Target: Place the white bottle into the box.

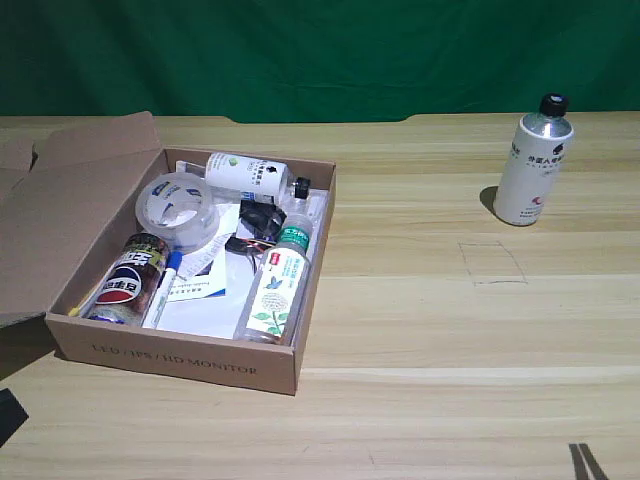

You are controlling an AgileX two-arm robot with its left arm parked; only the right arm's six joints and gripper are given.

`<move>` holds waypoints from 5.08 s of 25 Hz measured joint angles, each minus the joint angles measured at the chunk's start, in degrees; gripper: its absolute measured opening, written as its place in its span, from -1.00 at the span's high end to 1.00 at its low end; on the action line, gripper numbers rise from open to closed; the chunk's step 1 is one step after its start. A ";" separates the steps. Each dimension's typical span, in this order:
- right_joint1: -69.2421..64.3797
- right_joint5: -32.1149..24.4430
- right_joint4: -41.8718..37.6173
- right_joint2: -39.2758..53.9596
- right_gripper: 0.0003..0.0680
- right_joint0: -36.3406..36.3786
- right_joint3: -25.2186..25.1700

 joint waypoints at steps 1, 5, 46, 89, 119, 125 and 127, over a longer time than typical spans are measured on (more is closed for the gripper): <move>0.00 0.00 -0.22 0.00 1.00 0.00 0.36; 0.00 0.00 -1.50 -0.20 0.99 0.00 2.79; 55.09 4.11 -2.52 -29.36 -0.92 0.00 -2.42; 107.58 7.19 17.91 -65.98 -0.83 8.94 -1.73; 125.04 8.97 27.74 -78.31 -0.65 9.04 -1.56; 125.17 8.55 28.63 -78.42 -0.55 9.34 -1.56; 124.50 6.44 27.46 -78.30 -0.55 9.34 -1.44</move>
